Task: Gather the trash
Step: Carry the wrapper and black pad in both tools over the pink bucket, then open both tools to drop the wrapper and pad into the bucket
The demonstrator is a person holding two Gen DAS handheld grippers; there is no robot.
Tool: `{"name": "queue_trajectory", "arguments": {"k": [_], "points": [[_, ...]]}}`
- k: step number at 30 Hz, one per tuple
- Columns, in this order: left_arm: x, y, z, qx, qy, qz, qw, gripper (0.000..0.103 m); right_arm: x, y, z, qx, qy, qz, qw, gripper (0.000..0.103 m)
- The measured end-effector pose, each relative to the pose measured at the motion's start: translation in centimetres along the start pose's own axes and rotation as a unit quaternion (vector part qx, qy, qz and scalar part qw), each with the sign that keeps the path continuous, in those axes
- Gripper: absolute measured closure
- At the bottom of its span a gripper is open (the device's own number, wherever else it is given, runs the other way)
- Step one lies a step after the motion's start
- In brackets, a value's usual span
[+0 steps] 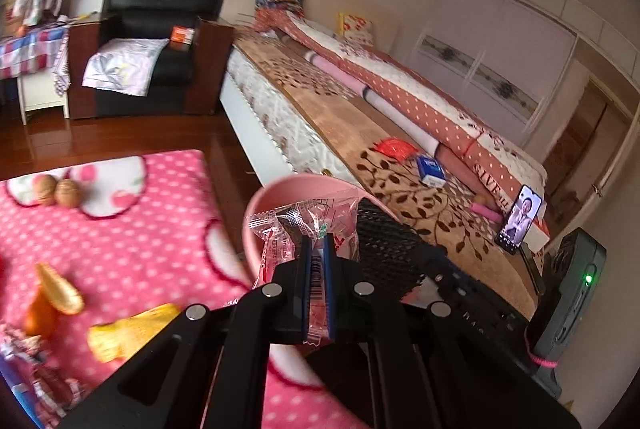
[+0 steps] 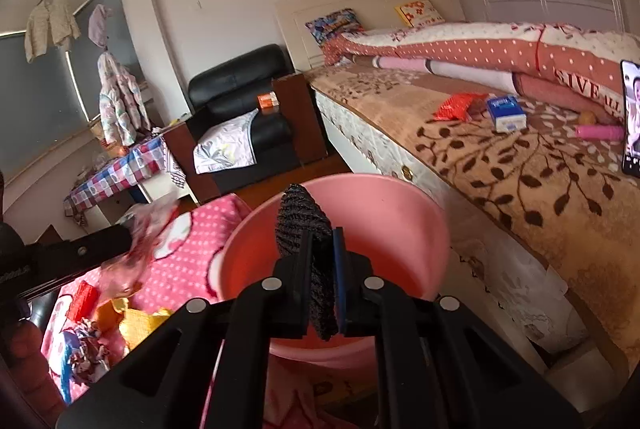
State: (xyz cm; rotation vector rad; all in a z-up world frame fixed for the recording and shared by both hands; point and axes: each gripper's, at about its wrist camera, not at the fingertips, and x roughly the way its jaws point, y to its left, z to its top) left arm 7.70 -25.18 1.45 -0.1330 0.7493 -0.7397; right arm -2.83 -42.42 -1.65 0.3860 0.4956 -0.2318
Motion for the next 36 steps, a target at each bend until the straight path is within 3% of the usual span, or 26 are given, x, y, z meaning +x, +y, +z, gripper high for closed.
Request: {"name": "queue_trajectory", "arguments": {"k": [10,19,21,24,26,28,36], "points": [[6.1,-0.2,0.4,-0.014,0.034,0.003,0.9993,0.098,1.8,-0.9,-0.2,-0.005,0.012,-0.007,1.0,0.093],[7.5,0.4,-0.5,-0.008,0.053,0.022,0.9983,0.096,2.9,-1.1,-0.6,0.004,0.031,0.001,1.0,0.093],[7.3,0.4,-0.6,-0.003,0.05,0.025,0.9984,0.091,3.2,-1.1,-0.7,0.006,0.041,0.0,0.999,0.092],[6.8,0.2,-0.6,0.003,0.045,0.029,0.9986,0.075,3.2,-1.2,-0.9,0.014,0.05,0.006,0.999,0.087],[6.3,0.2,-0.6,0.005,0.039,0.032,0.9987,0.067,3.0,-1.3,-1.0,0.021,0.047,0.008,0.999,0.068],[5.8,0.1,-0.5,0.007,0.036,0.034,0.9988,0.064,2.7,-1.4,-1.0,0.023,0.042,0.006,0.999,0.063],[3.6,0.0,-0.2,0.01,0.017,0.047,0.9987,0.057,2.0,-1.2,-1.0,0.02,0.039,0.014,0.999,0.063]]}}
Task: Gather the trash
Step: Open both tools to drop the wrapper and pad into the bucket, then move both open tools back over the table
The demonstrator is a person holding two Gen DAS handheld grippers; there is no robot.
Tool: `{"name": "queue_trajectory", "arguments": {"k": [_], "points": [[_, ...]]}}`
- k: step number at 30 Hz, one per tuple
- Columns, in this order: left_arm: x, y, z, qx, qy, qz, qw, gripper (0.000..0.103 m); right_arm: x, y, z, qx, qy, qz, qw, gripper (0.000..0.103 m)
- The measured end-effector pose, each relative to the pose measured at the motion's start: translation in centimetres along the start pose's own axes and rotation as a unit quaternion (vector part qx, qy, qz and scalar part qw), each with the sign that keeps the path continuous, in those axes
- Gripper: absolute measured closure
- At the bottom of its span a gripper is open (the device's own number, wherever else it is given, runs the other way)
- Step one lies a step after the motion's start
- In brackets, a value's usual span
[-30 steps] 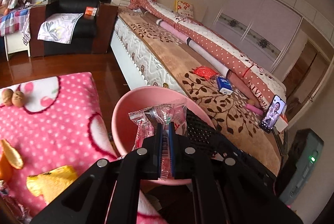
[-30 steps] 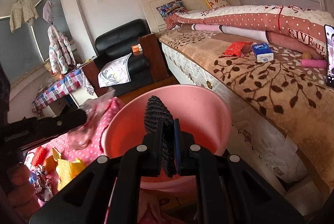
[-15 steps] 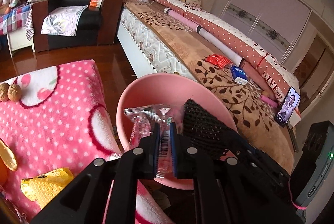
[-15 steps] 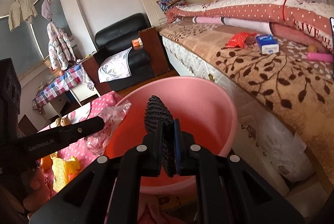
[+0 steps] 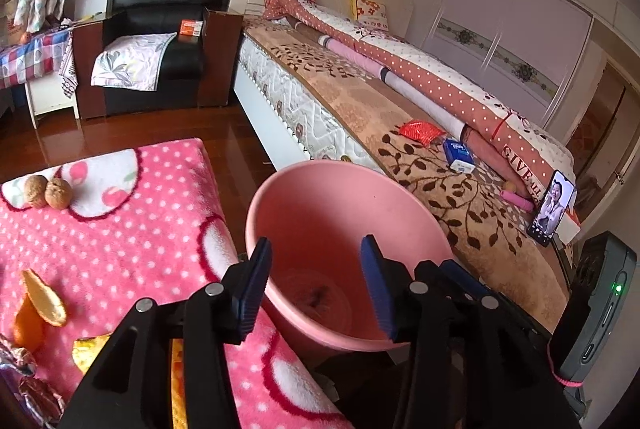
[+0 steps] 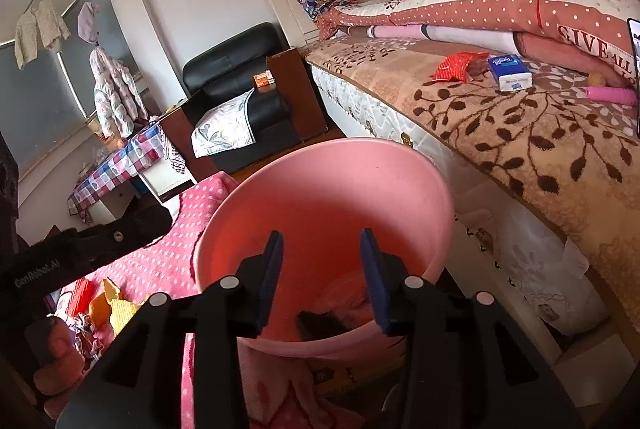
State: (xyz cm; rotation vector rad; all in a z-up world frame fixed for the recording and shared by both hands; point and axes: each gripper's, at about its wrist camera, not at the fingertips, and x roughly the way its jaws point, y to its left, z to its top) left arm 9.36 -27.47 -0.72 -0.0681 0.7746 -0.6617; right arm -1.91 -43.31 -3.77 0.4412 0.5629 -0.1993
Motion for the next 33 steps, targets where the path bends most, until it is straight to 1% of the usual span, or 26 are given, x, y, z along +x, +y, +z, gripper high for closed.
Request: {"name": "queue_trajectory", "arguments": {"k": [9,15,21,26,33], "points": [[-3.1,0.8,-0.1,-0.003,-0.018,0.02,0.9996,0.056,-1.0,1.1,-0.4,-0.012,-0.002,0.02,1.0,0.063],[-5.6,1.8,-1.1,0.007,-0.024,0.047,0.9986,0.056,-1.5,2.2,-1.1,-0.02,0.001,0.043,0.999,0.063],[-7.7,3.9,-2.6,0.003,-0.019,0.088,0.9959,0.055,-1.6,3.9,-1.9,-0.041,0.014,0.07,0.997,0.063],[-9.0,6.4,-4.2,-0.009,-0.006,0.126,0.992,0.052,-1.5,5.2,-2.6,-0.053,0.029,0.088,0.994,0.063],[-10.6,9.2,-6.1,-0.03,0.014,0.154,0.9875,0.052,-1.5,7.5,-4.0,-0.08,0.053,0.11,0.989,0.063]]}}
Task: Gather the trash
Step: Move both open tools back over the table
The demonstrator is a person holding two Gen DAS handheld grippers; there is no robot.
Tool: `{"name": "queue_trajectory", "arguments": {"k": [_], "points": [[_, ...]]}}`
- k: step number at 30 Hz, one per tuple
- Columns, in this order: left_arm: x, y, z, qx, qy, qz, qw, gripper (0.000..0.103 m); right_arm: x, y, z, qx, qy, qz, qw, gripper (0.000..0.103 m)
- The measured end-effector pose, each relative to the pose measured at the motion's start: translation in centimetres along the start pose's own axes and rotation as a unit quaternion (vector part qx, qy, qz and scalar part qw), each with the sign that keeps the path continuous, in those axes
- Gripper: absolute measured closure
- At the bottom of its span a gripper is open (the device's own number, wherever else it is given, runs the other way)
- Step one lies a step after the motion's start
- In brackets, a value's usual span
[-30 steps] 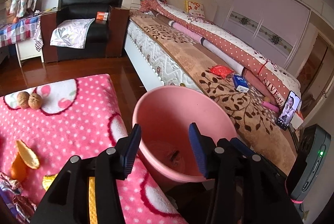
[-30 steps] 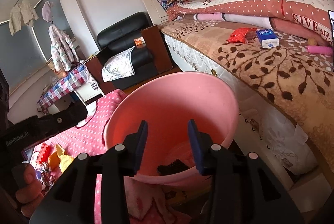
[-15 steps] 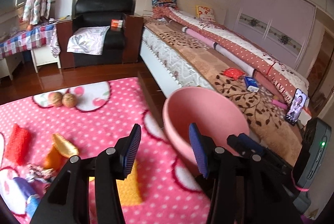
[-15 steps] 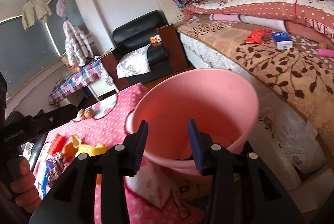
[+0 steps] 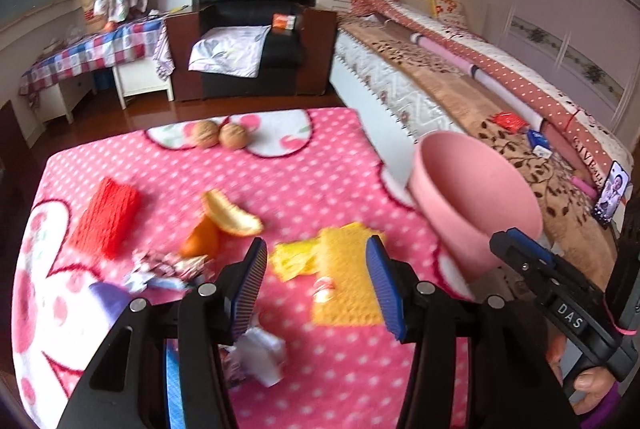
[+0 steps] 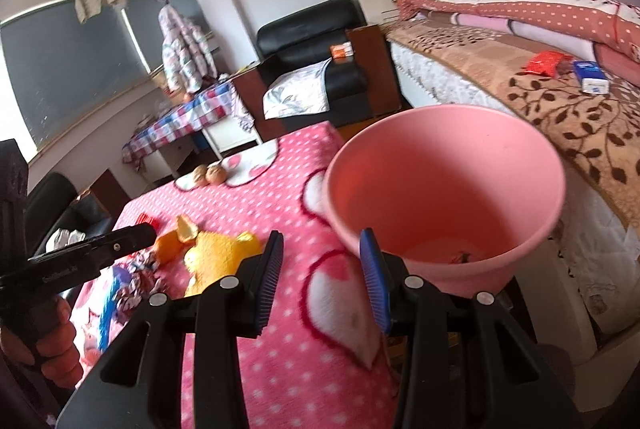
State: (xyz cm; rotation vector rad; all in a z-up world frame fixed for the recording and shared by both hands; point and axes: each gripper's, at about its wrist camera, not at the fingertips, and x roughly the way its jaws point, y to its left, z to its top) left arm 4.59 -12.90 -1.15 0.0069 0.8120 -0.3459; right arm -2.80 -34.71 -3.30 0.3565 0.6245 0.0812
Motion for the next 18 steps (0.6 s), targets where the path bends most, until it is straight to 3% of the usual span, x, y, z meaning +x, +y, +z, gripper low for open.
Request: {"name": "queue_trajectory", "arguments": {"k": [9,18], "points": [[-2.2,2.8,-1.0,-0.006,-0.021,0.036,0.9991,0.052,0.1,3.8,-0.8,-0.04,0.019,0.026,0.999,0.063],[-5.0,5.0,-2.5,0.007,-0.049,0.064,0.9967,0.052,-0.7,5.7,-1.3,-0.041,0.019,0.044,0.998,0.063]]}}
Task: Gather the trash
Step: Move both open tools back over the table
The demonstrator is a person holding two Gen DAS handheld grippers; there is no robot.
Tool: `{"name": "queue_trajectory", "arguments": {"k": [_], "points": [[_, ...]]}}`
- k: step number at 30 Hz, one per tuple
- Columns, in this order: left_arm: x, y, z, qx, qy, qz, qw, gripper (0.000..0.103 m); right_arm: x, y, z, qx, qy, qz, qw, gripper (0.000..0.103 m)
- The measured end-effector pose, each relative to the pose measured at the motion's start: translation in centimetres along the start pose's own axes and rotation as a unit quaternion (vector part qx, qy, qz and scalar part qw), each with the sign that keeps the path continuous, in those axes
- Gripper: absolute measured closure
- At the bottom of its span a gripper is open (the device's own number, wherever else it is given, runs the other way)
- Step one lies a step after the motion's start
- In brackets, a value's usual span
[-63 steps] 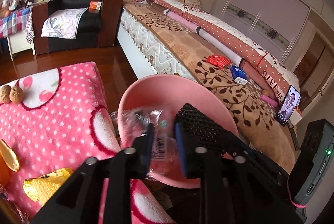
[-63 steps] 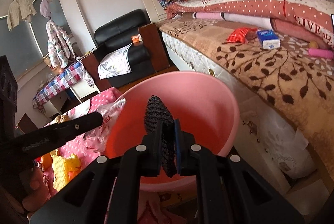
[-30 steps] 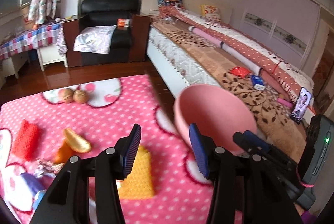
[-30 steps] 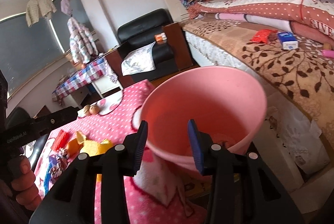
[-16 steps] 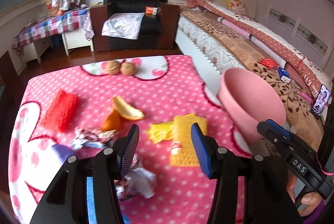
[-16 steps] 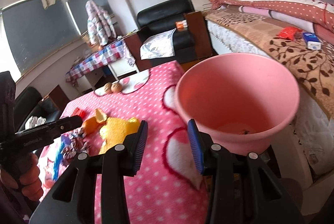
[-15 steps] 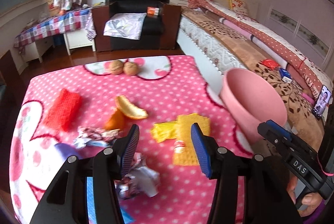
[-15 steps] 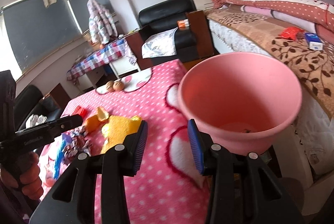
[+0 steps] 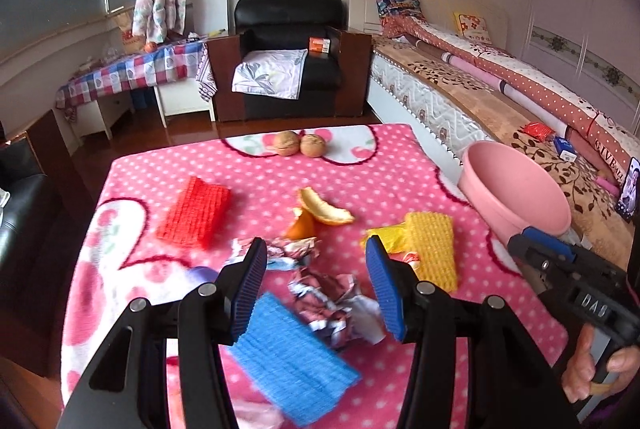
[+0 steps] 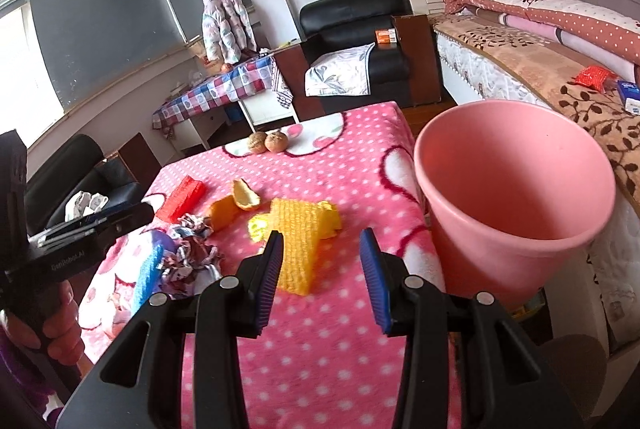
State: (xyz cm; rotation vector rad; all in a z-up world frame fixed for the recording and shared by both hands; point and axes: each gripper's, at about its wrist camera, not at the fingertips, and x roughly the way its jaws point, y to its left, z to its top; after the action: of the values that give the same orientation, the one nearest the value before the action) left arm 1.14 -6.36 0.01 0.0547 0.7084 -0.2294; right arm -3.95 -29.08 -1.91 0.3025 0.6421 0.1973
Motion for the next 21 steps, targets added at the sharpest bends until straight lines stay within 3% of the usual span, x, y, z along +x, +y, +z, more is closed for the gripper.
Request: {"name": "queue_trajectory", "arguments": {"k": [7,15,21], "points": [[-2.1,2.4,-1.7,-0.007,-0.006,0.01,0.9999,0.052,-0.7,0.7,0.0,0.003,-0.01,0.0,1.0,0.063],[-3.4,4.4,-5.1,0.022,0.017,0.014,0.9995,0.052,0.3,2.0,-0.8,-0.009,0.018,0.014,1.0,0.063],[-3.8,3.8,-6.8,0.041,0.039,-0.017,0.9982,0.052,0.9,3.7,-1.4,-0.039,0.036,0.03,0.998,0.063]]}}
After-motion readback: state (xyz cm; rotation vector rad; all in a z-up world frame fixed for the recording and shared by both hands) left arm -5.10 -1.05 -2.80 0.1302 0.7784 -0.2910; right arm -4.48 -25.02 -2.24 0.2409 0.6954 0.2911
